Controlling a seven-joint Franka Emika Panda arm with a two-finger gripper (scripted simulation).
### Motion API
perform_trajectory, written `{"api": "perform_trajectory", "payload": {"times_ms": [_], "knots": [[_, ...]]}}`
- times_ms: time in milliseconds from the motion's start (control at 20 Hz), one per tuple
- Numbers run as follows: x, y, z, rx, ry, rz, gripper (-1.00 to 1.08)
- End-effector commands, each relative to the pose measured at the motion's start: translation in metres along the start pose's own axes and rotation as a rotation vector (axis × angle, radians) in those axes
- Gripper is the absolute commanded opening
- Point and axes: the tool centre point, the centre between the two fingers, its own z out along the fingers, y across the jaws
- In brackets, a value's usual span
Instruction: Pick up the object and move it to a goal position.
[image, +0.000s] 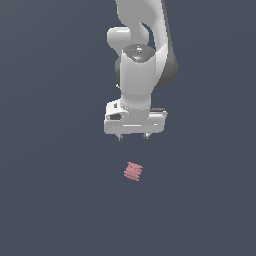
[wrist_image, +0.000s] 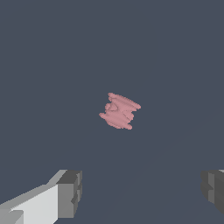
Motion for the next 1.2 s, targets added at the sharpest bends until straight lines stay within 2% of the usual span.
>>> {"api": "perform_trajectory", "payload": {"times_ms": [0,450,800,1150], "knots": [[0.000,0.000,0.000,0.000,0.000,0.000,1.00],[-0.004,-0.032,0.002,0.001,-0.020,-0.083,1.00],[-0.003,-0.031,0.003,0.001,-0.021,-0.096,1.00],[0.003,-0.030,0.011,0.001,-0.028,-0.176,1.00]]}}
